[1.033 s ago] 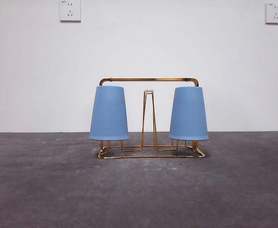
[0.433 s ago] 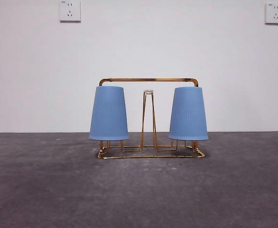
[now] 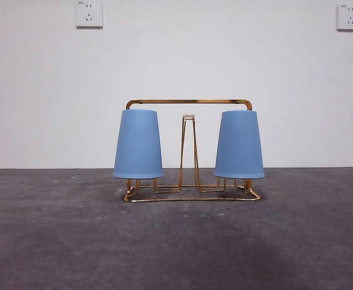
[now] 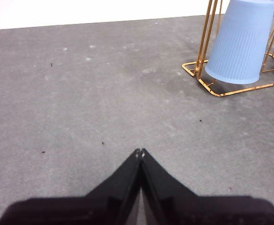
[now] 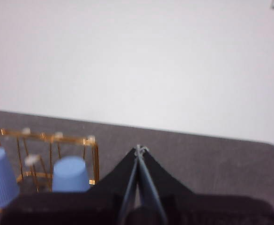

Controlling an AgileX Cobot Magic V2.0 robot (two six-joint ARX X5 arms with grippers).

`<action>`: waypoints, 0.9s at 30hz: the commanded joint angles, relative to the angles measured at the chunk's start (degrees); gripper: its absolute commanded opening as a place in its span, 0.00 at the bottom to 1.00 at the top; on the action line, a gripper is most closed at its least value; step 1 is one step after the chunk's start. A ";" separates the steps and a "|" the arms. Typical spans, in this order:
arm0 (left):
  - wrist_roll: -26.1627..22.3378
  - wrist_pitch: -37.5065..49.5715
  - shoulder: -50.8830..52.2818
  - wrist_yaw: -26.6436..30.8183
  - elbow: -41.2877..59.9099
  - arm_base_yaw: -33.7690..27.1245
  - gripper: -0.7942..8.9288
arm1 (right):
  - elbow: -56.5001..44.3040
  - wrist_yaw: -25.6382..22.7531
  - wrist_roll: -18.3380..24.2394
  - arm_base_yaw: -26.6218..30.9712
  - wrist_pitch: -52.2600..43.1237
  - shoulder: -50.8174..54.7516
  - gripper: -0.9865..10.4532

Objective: Pick up cup 1,put cup 1 in the cup rack,pick up cup 2,put cup 2 in the cup rack

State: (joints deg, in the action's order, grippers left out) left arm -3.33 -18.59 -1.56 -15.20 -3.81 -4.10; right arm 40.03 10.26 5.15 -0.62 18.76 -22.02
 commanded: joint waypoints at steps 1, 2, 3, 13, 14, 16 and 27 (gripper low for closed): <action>0.55 0.24 -0.11 -0.17 0.52 -0.11 0.08 | -10.60 -0.24 -0.44 0.09 -3.61 4.02 0.09; 0.55 0.24 -0.11 -0.15 0.52 -0.11 0.08 | -13.84 -0.26 -0.46 0.09 -4.90 5.62 0.09; 0.55 0.24 -0.11 -0.15 0.52 -0.11 0.08 | -16.48 -0.26 -0.48 0.09 -5.92 6.93 0.09; 0.55 0.24 -0.11 -0.15 0.50 -0.11 0.08 | -35.52 -1.29 -0.66 0.09 -8.33 18.53 0.09; 0.55 0.24 -0.11 -0.17 0.52 -0.11 0.08 | -36.59 -1.29 -0.68 0.09 -8.11 19.39 0.09; 0.55 0.24 -0.11 -0.15 0.50 -0.11 0.08 | -38.47 -1.27 -0.92 0.09 -8.13 20.98 0.09; 0.55 0.20 -0.22 -0.15 0.48 -0.11 0.08 | -38.93 -2.23 -1.05 -0.07 -8.26 21.59 0.09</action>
State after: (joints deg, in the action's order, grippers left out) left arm -3.31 -18.59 -1.76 -15.20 -3.81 -4.10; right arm 1.61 8.36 4.71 -0.67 10.72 -0.58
